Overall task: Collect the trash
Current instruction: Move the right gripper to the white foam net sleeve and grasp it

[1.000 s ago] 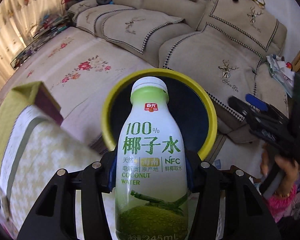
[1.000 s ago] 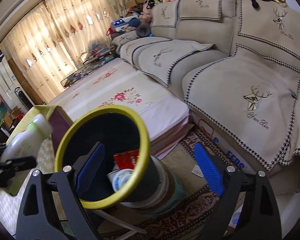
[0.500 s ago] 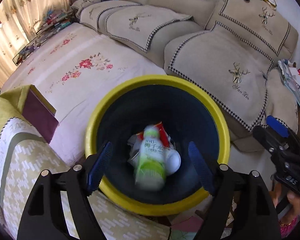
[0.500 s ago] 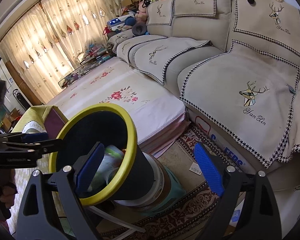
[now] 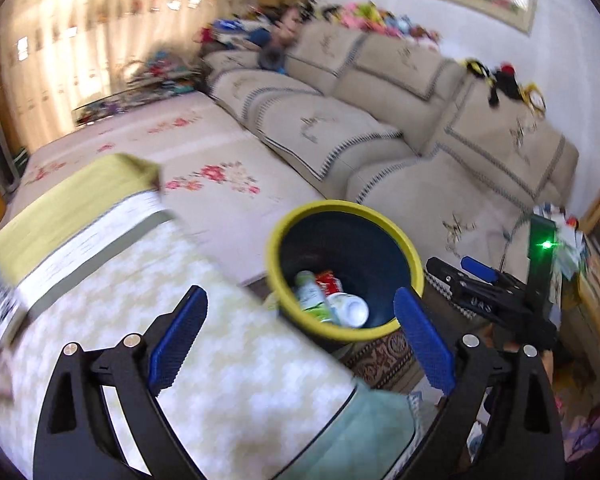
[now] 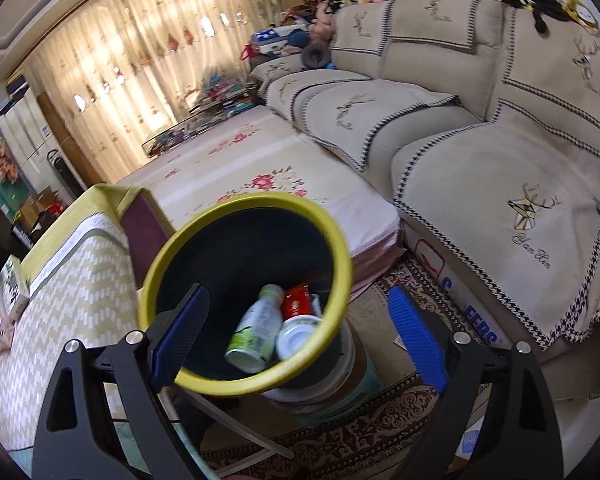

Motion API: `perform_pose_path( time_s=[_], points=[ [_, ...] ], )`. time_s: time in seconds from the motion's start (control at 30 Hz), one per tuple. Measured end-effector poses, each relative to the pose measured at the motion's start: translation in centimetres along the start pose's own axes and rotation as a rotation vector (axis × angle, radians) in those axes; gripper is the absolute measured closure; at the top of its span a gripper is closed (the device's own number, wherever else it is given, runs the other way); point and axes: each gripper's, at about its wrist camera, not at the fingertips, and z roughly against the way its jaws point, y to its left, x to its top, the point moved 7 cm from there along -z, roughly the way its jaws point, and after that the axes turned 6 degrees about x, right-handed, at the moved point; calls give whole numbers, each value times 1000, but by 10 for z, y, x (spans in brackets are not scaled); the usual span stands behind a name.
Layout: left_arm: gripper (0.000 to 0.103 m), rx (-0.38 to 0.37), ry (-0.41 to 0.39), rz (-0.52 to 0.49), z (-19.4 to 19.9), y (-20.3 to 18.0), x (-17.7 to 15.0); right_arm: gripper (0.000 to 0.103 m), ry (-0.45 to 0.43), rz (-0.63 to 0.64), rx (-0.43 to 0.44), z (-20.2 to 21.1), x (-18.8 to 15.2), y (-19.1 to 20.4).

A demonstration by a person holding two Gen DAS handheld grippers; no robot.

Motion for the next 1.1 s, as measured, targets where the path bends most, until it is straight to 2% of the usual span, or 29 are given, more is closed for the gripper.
perform_pose_path(
  time_s=[0.03, 0.17, 0.3, 0.43, 0.53, 0.67, 0.8, 0.93, 1.1],
  points=[
    [9, 12, -11, 17, 8, 10, -5, 17, 4, 11, 7, -1, -1, 6],
    [8, 139, -84, 111, 62, 72, -43, 17, 21, 68, 46, -5, -3, 43],
    [7, 250, -136, 222, 114, 134, -82, 17, 43, 138, 113, -11, -5, 93],
    [7, 381, -162, 319, 157, 191, -127, 17, 68, 239, 201, -17, -8, 163],
    [7, 454, -176, 381, 183, 228, -162, 17, 87, 323, 306, -19, -11, 231],
    [7, 480, -175, 446, 197, 260, -192, 17, 99, 430, 413, -18, -20, 319],
    [7, 459, -176, 502, 204, 281, -214, 17, 125, 523, 512, -22, -33, 405],
    [7, 466, -177, 515, 205, 291, -224, 18, 149, 587, 552, -34, -46, 465],
    [7, 452, -169, 539, 205, 297, -231, 26, 154, 656, 537, -57, -56, 521]
  ],
)
